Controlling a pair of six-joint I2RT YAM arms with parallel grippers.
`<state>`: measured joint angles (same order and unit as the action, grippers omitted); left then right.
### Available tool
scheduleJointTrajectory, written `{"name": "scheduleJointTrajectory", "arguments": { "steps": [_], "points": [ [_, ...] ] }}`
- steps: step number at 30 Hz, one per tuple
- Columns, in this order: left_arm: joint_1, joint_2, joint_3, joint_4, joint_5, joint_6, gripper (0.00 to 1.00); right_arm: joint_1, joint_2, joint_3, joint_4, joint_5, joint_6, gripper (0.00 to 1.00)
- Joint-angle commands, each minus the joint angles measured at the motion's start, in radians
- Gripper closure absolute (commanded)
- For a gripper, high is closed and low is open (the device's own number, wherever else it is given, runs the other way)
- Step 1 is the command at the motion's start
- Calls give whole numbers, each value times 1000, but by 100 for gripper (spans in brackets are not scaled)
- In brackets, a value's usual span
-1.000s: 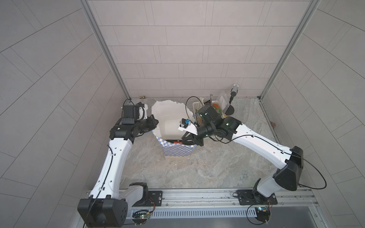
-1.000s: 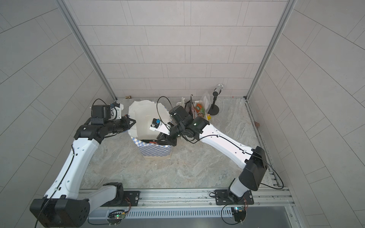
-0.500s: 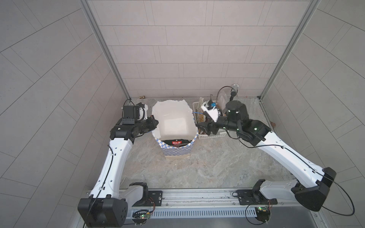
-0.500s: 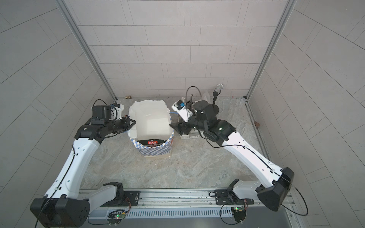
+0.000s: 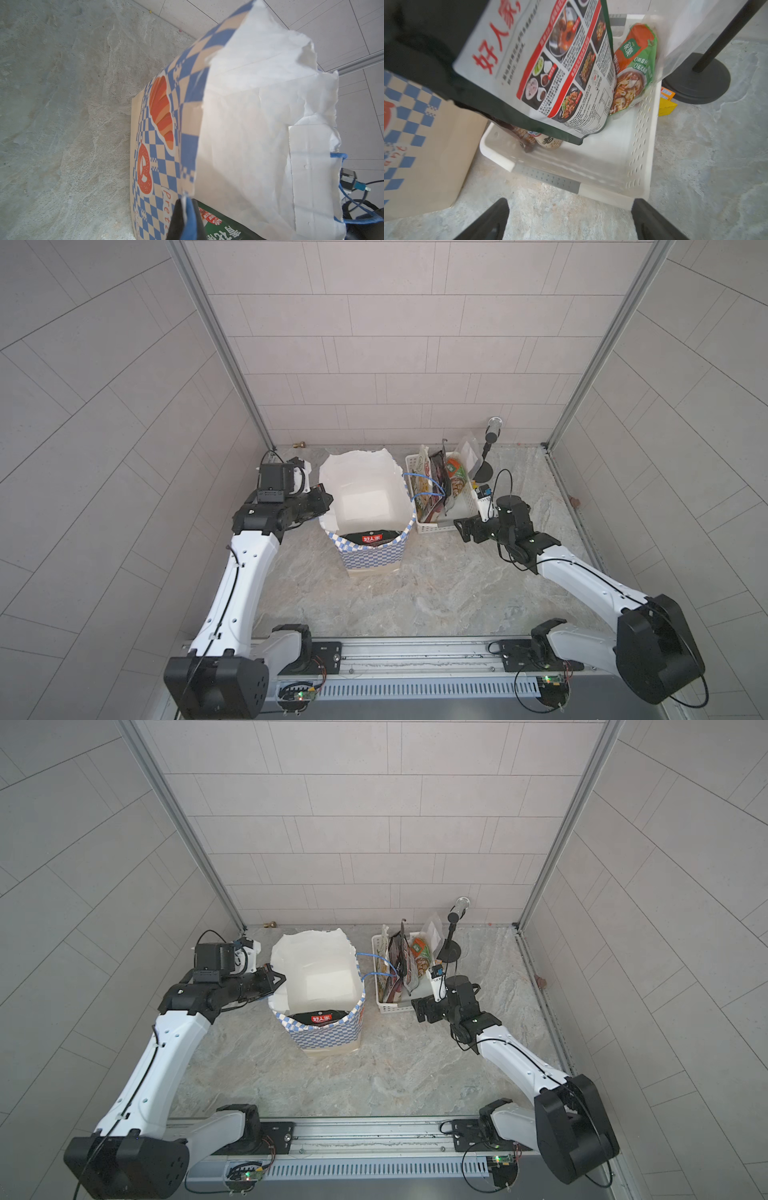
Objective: Place the condiment packets inside the bag
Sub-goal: Pick up the condiment packet from the storage box.
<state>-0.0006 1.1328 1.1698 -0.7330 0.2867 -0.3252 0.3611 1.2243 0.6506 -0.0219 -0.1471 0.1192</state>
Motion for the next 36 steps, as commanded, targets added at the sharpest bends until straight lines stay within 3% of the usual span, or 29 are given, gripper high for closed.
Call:
{"name": "scheduleJointTrajectory", "arguments": {
  "steps": [1, 8, 12, 16, 19, 26, 36],
  "points": [
    [-6, -6, -10, 14, 4, 9, 100, 13, 62, 23, 215, 43, -63, 5],
    [-6, -9, -12, 12, 2, 9, 100, 65, 224, 65, 301, 65, -140, 5],
    [-6, -12, -14, 9, -2, 12, 100, 67, 280, 105, 309, 150, -117, 7],
    [-6, -14, -16, 6, -6, 16, 100, 63, 323, 182, 223, 323, -62, 18],
    [-6, -17, -17, 4, -10, 19, 100, 49, 341, 222, 174, 358, -36, 27],
    [-6, -11, -16, 6, -12, 20, 100, 38, 373, 205, 315, 241, -38, 26],
    [-6, -7, -21, 6, -16, 20, 100, 37, 500, 270, 474, 219, 7, 26]
  ]
}}
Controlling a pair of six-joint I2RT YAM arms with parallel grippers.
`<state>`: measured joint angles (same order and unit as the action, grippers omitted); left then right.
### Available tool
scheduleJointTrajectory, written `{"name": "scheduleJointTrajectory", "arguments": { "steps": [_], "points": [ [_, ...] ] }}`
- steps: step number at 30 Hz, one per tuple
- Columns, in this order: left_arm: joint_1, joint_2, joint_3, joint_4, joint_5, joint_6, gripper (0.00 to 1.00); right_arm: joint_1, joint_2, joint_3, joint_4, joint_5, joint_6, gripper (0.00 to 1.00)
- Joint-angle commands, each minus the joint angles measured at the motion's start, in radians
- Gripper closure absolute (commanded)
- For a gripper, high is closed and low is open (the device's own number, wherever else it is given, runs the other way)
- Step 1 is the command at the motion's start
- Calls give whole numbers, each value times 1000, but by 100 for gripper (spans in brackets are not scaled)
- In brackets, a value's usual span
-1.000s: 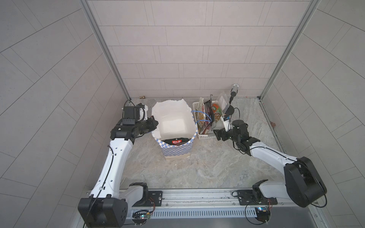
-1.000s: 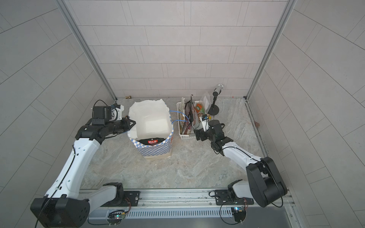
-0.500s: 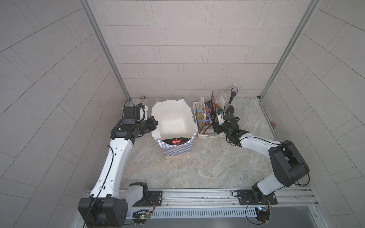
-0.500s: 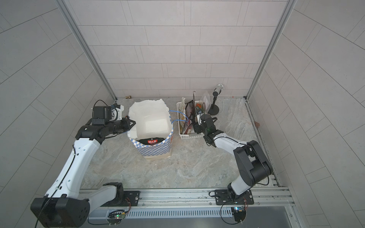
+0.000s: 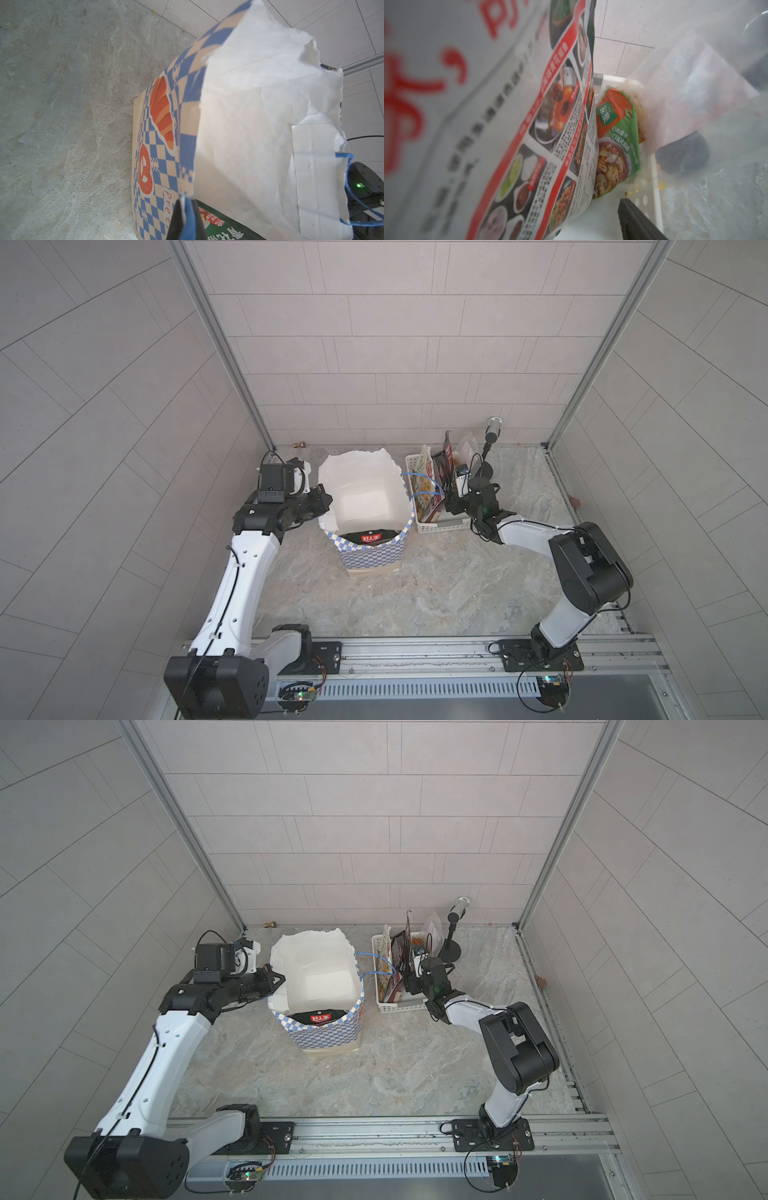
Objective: Place the condiment packets inside the bag
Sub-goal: Pick up the condiment packet from the storage box.
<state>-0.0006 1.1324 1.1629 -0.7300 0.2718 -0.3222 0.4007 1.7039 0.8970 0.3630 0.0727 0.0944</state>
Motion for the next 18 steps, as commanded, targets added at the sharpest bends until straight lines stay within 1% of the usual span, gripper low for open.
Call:
{"name": "scheduleJointTrajectory", "arguments": {
  "steps": [1, 2, 3, 5, 6, 7, 12, 18],
  "points": [
    [-5, -6, -14, 3, -2, 16, 100, -3, 25, 25, 100, 3, 34, 30],
    [-5, -4, -14, 2, -2, 17, 100, -2, 23, 23, 113, 7, 33, 37],
    [-6, -3, -13, 2, -2, 18, 100, -1, 16, 14, 125, 9, 27, 47],
    [-6, -3, -13, -2, -6, 19, 100, -3, -11, -8, 158, 16, 10, 81],
    [-6, -4, -14, -2, -9, 19, 100, -2, -29, -25, 173, 25, 2, 93],
    [-6, -4, -15, -1, -11, 19, 100, -2, -55, -44, 179, 36, -8, 100],
    [-6, 2, -14, -4, -12, 18, 100, -1, -199, -103, 119, 44, -61, 100],
    [-6, 4, -13, -5, -16, 18, 100, -2, -431, -174, 57, 19, -87, 100]
  ]
}}
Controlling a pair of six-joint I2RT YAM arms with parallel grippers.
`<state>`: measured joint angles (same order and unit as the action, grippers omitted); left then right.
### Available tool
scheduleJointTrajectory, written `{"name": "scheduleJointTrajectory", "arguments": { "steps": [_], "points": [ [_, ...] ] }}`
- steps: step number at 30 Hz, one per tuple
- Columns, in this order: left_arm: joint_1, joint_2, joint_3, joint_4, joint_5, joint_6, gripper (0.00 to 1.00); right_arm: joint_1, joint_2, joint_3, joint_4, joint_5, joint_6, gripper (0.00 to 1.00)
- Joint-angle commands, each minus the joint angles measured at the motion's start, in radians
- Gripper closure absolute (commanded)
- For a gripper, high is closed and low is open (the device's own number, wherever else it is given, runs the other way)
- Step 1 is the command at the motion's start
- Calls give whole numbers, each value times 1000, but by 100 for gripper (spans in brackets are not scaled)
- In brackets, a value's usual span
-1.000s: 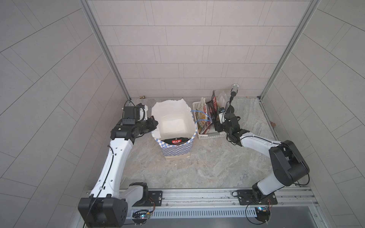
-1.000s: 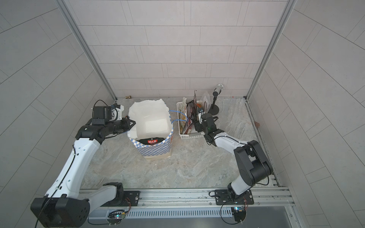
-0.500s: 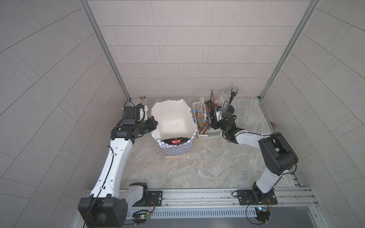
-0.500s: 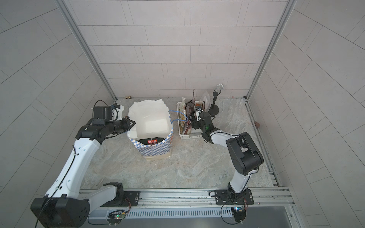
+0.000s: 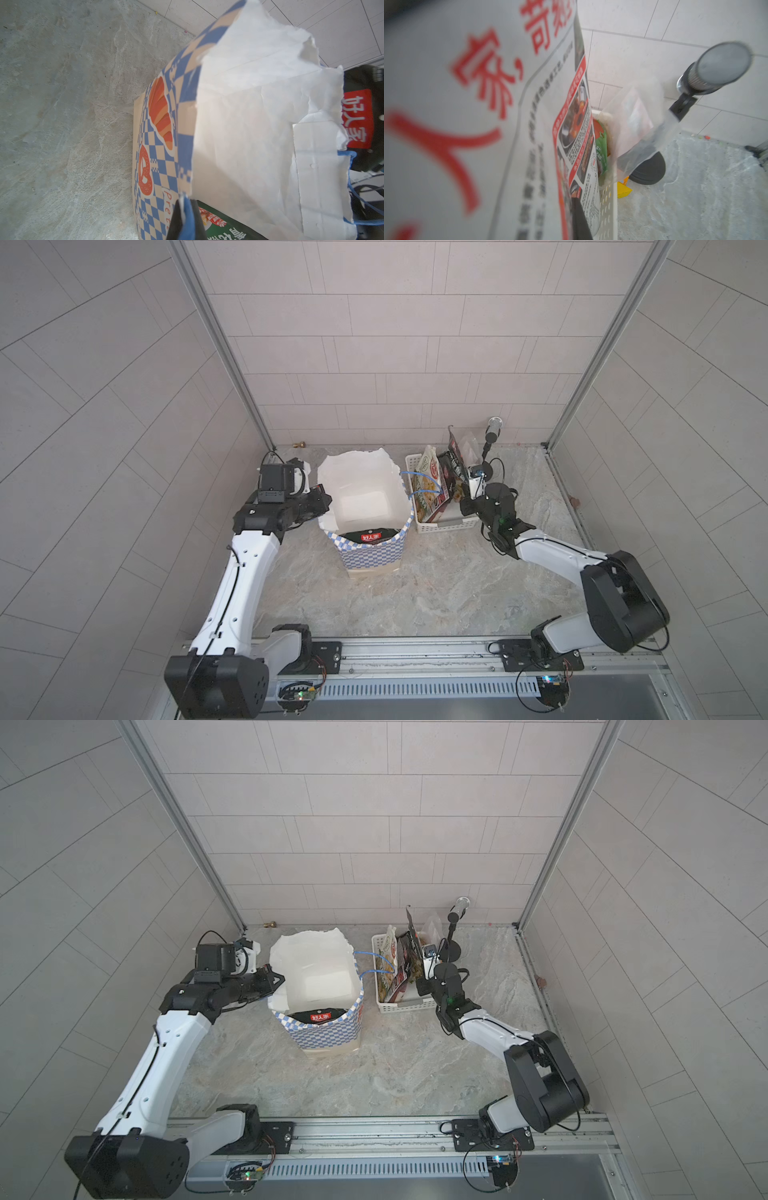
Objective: Place the condiment packets inside the bag
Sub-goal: Pick up the condiment packet from the storage box, then place the condiment packet in the paper bag.
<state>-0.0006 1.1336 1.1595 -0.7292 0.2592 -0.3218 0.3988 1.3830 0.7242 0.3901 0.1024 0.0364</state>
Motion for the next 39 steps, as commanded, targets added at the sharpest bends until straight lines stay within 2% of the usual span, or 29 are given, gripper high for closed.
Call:
{"name": "scheduleJointTrajectory", "arguments": {
  "steps": [1, 11, 16, 19, 24, 29, 34, 39],
  "points": [
    [-6, 3, -10, -5, -3, 18, 100, 1, -142, -3, 13, -15, -26, 100],
    [-6, 2, -9, -4, 7, 17, 100, 18, -442, 88, -124, -138, -134, 100],
    [-5, 3, -8, -1, 20, 19, 100, 80, -462, 221, -182, -390, -232, 100],
    [-6, 2, -11, 1, 29, 19, 100, 154, -428, 321, -202, -478, -243, 100],
    [-6, 4, -12, 5, 44, 14, 100, 276, -296, 447, -189, -518, -215, 100],
    [-5, 5, -12, 6, 49, 12, 100, 287, -158, 449, -21, -553, -39, 100],
    [-6, 3, -14, 6, 51, 14, 100, 287, -45, 457, 29, -625, 21, 100],
    [-6, 4, -12, 8, 55, 13, 100, 300, 22, 489, -25, -657, 49, 100]
  ]
}}
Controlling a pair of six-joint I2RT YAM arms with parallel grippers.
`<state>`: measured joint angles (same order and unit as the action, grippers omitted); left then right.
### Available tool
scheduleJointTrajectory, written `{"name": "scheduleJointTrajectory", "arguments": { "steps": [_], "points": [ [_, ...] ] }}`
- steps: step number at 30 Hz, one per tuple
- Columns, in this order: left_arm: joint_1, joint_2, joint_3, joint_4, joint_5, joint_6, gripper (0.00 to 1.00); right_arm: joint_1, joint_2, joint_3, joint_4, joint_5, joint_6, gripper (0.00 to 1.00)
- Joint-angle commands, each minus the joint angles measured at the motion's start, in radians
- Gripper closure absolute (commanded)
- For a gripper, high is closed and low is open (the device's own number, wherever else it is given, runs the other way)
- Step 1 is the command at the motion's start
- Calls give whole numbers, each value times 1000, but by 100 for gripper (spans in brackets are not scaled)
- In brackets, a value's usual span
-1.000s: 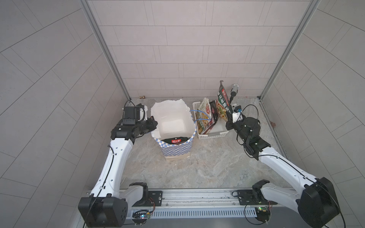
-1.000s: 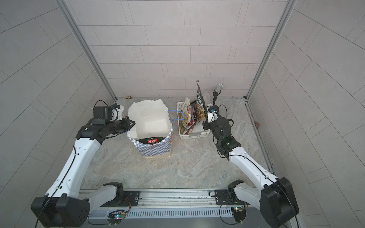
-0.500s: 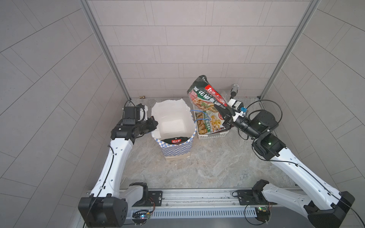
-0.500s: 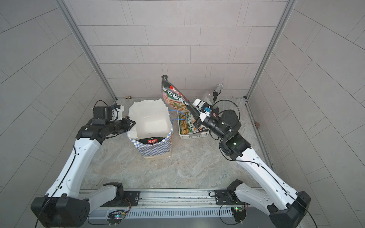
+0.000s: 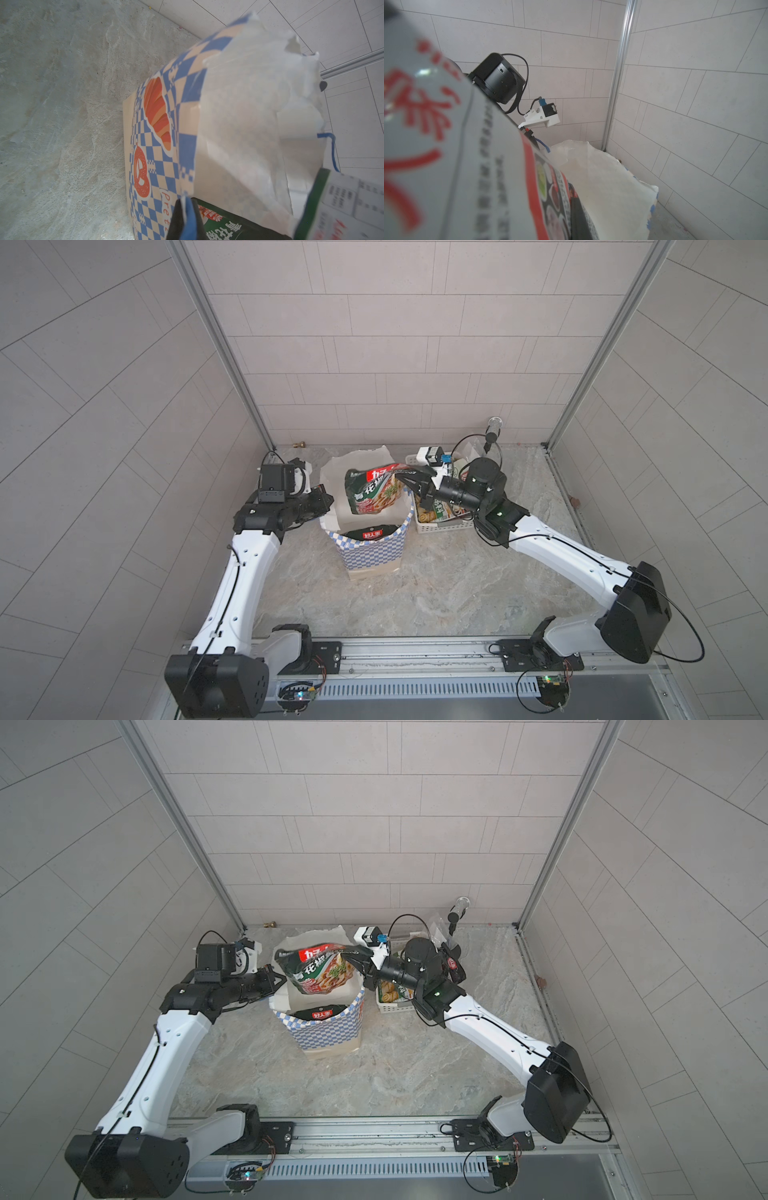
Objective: Place the condiment packets inside the bag
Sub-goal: Place the condiment packet in the paper bag.
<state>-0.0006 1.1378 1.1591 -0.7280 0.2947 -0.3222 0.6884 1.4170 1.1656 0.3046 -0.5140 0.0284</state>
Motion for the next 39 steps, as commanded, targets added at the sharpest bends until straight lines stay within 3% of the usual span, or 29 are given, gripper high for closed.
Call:
{"name": "scheduleJointTrajectory", "arguments": {
  "steps": [1, 12, 25, 34, 39],
  "points": [
    [-6, 1, -11, 8, 19, 13, 100, 22, -6, 52, 43, -22, 49, 100],
    [-6, 3, -13, 7, 21, 11, 100, 143, 55, 85, -131, 97, -44, 100],
    [-6, 1, -13, 7, 17, 13, 100, 135, 53, 46, -180, 330, -78, 100],
    [-6, 4, -13, 6, 19, 13, 100, 107, 91, 112, -169, 274, -69, 100],
    [-6, 5, -13, 5, 17, 15, 100, 106, 111, 75, -154, 128, -99, 100]
  ]
}}
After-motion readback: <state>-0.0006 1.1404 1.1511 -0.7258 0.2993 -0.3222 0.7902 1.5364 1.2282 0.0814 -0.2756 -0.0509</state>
